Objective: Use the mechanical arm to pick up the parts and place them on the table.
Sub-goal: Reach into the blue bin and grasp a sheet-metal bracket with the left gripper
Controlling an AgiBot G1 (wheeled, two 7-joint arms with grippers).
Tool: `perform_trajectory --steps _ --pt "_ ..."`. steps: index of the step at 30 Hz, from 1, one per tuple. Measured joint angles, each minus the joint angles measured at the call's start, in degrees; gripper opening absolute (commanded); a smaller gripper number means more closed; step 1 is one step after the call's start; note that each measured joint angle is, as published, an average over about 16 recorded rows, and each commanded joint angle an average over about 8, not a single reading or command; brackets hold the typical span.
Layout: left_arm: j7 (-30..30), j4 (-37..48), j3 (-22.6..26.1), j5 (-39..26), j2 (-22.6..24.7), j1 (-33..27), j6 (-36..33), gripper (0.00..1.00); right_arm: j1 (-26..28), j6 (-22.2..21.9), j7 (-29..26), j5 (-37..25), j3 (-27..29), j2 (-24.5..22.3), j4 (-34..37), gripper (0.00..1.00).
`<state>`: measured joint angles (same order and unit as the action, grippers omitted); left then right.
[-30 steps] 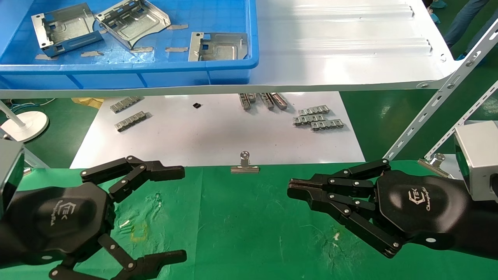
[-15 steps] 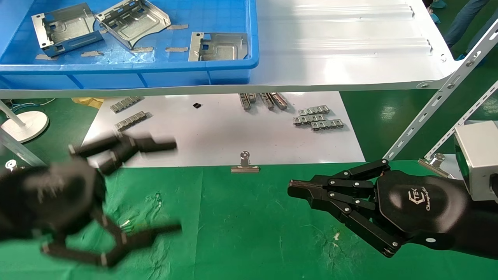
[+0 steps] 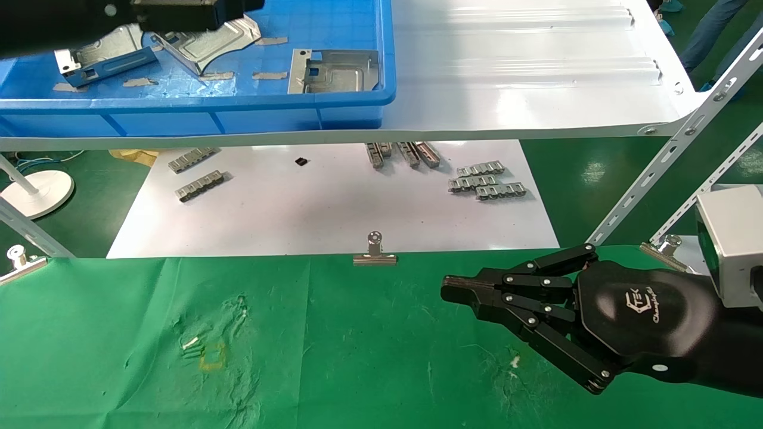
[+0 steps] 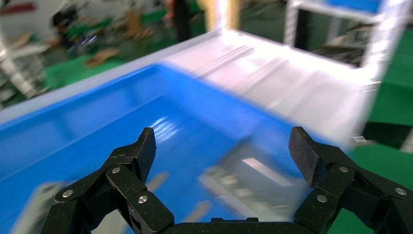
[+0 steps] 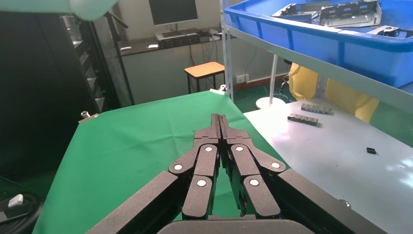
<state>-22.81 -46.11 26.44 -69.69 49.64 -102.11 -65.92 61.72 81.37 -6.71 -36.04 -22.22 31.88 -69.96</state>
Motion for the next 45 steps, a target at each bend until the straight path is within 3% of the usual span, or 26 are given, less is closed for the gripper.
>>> perform_trajectory --steps 7,8,15,16,31,45 --pt "-1.3 16.6 5.9 -11.1 6.8 -10.9 4.3 1.0 0.0 0.0 0.0 0.0 0.0 0.0 0.0 0.0" --pt "-1.2 18.7 6.5 -12.3 7.7 -12.2 4.9 0.94 0.0 0.0 0.0 0.0 0.0 0.0 0.0 0.0" --pt "0.4 30.7 9.8 -18.1 12.4 -18.1 8.3 0.06 0.0 0.0 0.0 0.0 0.0 0.0 0.0 0.0" --pt "0.7 31.9 10.0 -18.5 12.9 -18.6 8.8 0.0 0.0 0.0 0.0 0.0 0.0 0.0 0.0 0.0" --pt "6.2 41.3 10.5 -19.8 16.0 -21.1 14.0 0.0 0.0 0.0 0.0 0.0 0.0 0.0 0.0 0.0" --pt "6.7 45.0 11.3 -21.0 17.4 -22.0 16.5 0.0 0.0 0.0 0.0 0.0 0.0 0.0 0.0 0.0"
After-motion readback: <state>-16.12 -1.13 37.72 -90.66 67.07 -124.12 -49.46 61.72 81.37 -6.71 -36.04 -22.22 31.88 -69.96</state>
